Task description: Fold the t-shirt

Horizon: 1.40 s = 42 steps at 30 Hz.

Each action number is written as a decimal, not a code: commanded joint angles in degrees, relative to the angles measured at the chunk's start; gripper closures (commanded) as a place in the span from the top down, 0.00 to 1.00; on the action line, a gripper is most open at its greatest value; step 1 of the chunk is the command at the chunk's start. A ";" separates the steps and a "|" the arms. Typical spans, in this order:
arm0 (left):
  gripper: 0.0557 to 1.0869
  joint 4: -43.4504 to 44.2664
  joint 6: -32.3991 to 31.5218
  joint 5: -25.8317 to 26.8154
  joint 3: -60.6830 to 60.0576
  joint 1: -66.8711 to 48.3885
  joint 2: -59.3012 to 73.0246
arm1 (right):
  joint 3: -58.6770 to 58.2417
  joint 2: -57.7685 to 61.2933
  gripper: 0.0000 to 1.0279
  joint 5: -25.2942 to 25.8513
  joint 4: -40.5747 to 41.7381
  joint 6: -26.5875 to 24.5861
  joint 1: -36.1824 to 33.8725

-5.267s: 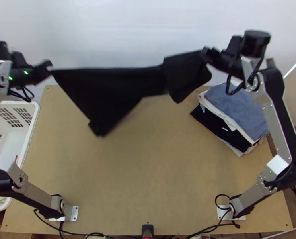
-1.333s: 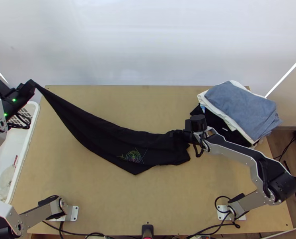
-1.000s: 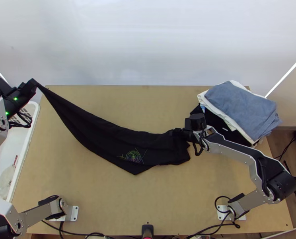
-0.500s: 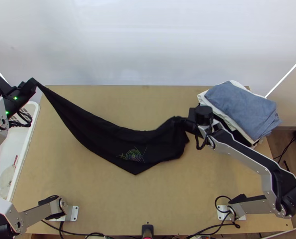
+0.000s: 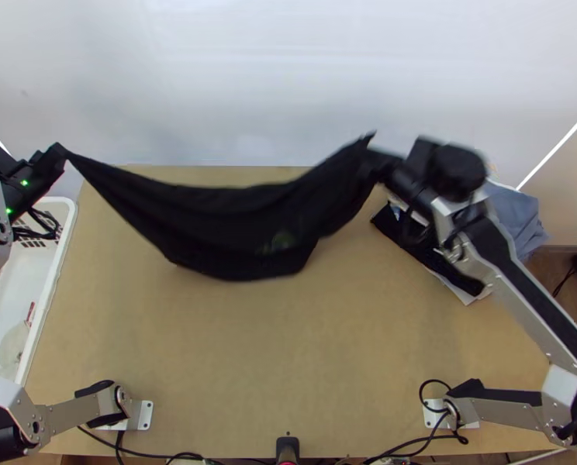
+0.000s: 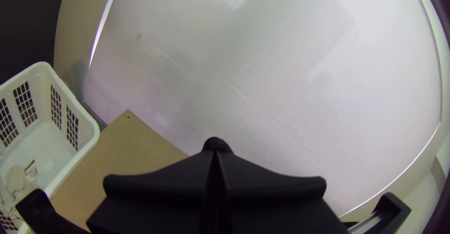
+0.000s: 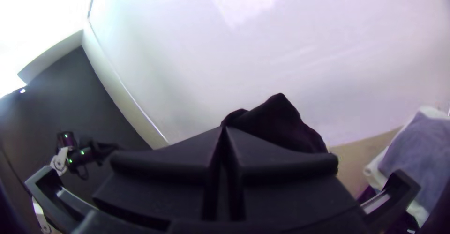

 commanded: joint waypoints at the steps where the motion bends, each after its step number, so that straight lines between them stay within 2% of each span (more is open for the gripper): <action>1: 0.03 -2.07 -0.13 -0.54 6.08 -0.64 1.13 | 18.00 -0.12 0.03 0.05 -4.13 2.97 -2.76; 5: 0.03 -2.51 -0.57 -0.46 10.39 -0.64 0.96 | 26.26 -0.73 0.03 -0.12 -7.64 3.14 -3.72; 9: 0.03 -2.51 -0.83 -0.46 11.88 -0.11 0.61 | 29.08 -3.81 0.03 -1.53 -10.81 3.06 -4.52; 12: 0.03 -3.30 -0.83 -0.46 11.88 0.15 0.52 | 29.69 -6.27 0.03 -2.23 -20.04 2.97 -4.52; 15: 0.03 -3.65 -0.75 -0.46 11.44 0.68 0.17 | 26.53 -10.49 0.03 -3.64 -28.82 2.71 -4.52; 18: 0.03 -3.91 -0.66 -0.10 10.30 1.20 -0.27 | 15.72 -17.34 0.03 -3.81 -31.46 0.60 -4.52; 23: 0.03 -3.30 -0.75 -0.02 8.19 0.94 -0.71 | -10.21 -25.60 0.03 -3.81 -28.12 -0.19 -4.43; 28: 0.03 -3.03 -1.01 -0.10 7.40 0.24 -0.54 | -28.14 -21.30 0.03 -3.64 -19.07 6.22 -2.67; 30: 0.03 -3.03 -1.01 -0.19 7.40 -0.20 -0.45 | -31.66 -15.67 0.03 -3.64 -16.78 8.42 -1.70; 33: 0.03 -2.86 -0.92 -0.28 7.48 -0.20 -0.36 | -34.65 -6.62 0.03 -3.64 -14.06 8.95 -0.91; 36: 0.03 -2.86 -0.92 -0.46 7.31 -0.20 -0.27 | -36.23 0.06 0.03 -2.85 -13.09 7.10 -0.21; 39: 0.03 -2.86 -0.75 -0.63 6.87 -0.20 -0.27 | -38.78 -0.03 0.03 -0.56 -9.14 5.34 0.05; 42: 0.03 -2.51 -0.57 -0.90 5.99 -0.20 -0.19 | -39.22 -0.55 0.18 0.49 -8.96 0.77 0.05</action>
